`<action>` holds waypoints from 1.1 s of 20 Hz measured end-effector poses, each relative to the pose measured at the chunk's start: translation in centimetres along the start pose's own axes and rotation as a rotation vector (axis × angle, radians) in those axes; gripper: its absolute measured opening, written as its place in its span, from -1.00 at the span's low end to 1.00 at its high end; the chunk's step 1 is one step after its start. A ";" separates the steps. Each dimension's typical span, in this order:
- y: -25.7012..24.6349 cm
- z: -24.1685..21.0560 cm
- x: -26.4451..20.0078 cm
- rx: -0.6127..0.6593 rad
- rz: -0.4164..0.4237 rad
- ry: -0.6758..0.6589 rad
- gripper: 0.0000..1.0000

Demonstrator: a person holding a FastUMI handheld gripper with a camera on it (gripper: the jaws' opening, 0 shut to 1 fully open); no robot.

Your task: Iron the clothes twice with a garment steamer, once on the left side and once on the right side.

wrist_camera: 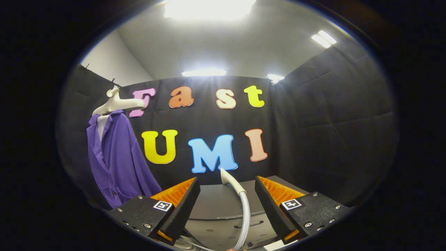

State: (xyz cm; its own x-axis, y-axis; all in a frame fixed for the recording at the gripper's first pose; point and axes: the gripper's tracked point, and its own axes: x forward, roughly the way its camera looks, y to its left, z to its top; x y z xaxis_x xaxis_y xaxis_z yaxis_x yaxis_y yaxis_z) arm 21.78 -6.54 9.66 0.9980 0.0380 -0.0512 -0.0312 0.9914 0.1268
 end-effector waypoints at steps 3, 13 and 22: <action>-1.8 -1.2 5.7 0.045 0.023 0.054 0.93; -2.9 -10.3 18.9 0.265 0.224 0.387 0.90; -5.2 -14.0 24.9 0.565 0.259 0.539 0.91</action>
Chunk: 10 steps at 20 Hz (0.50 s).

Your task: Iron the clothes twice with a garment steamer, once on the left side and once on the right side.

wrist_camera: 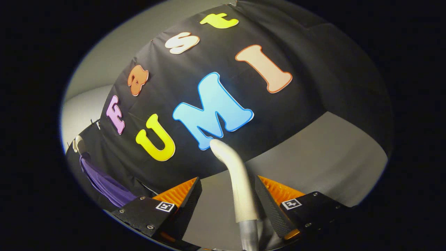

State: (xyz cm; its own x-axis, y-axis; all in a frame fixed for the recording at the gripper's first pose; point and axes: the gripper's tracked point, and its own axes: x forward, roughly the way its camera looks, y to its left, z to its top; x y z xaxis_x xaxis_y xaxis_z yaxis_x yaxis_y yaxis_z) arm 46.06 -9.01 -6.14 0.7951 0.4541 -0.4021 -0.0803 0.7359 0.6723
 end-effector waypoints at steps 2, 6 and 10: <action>-0.6 0.0 0.8 0.065 0.026 0.025 0.90; -0.8 -1.3 2.1 0.194 0.097 0.112 0.89; -1.5 -3.0 4.0 0.219 0.093 0.188 0.87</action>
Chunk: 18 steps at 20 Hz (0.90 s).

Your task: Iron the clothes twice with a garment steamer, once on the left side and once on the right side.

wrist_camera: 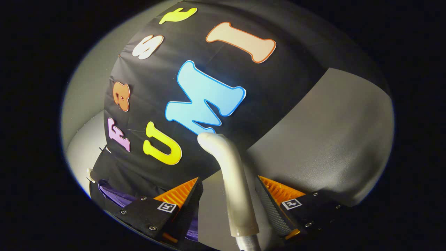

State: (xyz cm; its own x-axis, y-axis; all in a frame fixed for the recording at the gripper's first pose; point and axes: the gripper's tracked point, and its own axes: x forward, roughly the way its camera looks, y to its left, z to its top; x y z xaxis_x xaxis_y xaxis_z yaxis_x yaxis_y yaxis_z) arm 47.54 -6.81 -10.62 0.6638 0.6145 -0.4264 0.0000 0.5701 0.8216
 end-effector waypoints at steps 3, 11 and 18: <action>0.1 -1.1 1.3 0.055 0.034 0.081 0.87; -0.3 -2.0 1.1 0.130 0.051 0.152 -0.21; 1.2 -2.5 -1.1 0.050 0.027 0.077 -0.43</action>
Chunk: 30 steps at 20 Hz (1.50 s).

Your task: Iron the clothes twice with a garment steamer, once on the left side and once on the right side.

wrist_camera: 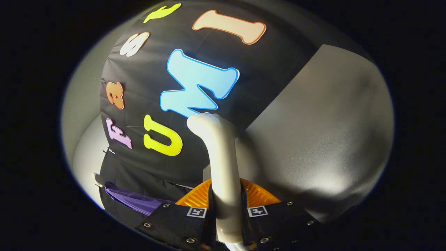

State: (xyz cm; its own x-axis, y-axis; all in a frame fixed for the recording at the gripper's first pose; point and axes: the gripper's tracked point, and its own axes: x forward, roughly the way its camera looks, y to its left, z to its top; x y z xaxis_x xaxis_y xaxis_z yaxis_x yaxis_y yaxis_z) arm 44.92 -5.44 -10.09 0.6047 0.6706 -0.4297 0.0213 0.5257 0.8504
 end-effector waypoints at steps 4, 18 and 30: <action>3.2 -1.4 -2.7 -0.049 0.030 -0.044 -0.44; 17.0 -15.9 -15.8 -0.303 -0.108 -0.472 -0.44; 29.7 -28.8 -13.4 -0.662 -0.116 -0.622 -0.44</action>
State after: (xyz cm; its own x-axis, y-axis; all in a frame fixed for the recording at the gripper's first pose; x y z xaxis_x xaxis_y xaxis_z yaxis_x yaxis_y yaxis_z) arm 14.47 16.22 12.15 0.9511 0.2929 -0.0979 -0.2360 0.8937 0.3815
